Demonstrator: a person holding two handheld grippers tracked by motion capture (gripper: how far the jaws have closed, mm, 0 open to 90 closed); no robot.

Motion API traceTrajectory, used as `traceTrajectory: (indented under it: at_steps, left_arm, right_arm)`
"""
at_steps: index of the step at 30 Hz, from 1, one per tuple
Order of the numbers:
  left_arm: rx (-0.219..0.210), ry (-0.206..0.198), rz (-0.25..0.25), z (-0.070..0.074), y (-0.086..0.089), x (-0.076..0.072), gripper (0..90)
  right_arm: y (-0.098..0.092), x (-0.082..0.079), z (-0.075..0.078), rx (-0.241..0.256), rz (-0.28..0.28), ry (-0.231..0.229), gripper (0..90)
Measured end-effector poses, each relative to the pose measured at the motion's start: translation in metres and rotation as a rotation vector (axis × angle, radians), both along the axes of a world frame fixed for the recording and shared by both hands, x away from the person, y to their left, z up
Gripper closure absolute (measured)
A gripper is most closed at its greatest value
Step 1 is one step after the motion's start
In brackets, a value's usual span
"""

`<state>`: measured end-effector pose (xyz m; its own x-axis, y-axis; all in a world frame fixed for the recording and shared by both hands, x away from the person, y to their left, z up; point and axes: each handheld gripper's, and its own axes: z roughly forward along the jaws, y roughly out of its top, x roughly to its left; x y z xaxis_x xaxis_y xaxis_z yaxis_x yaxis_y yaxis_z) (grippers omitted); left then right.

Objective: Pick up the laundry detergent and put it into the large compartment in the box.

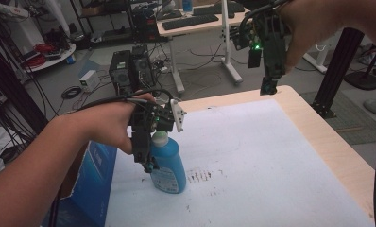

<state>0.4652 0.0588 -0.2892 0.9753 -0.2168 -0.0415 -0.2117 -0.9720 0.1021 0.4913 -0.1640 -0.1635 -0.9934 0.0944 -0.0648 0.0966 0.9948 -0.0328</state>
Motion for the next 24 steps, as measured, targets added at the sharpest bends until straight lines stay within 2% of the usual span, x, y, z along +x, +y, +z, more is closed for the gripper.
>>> traceTrajectory:
  at_steps: [9,16,24]
  left_arm:
    - [0.013,-0.024,-0.018,-0.009,-0.004,-0.001,1.7]
    - [0.03,-0.018,-0.042,-0.014,-0.006,-0.004,1.7]
    - [0.034,-0.032,-0.039,-0.014,-0.007,-0.004,2.3]
  right_arm:
    - [0.001,-0.002,0.001,0.002,0.004,-0.007,3.3]
    - [0.002,-0.006,0.003,0.005,0.006,-0.02,3.3]
    - [-0.002,-0.007,0.004,0.004,-0.002,-0.025,3.3]
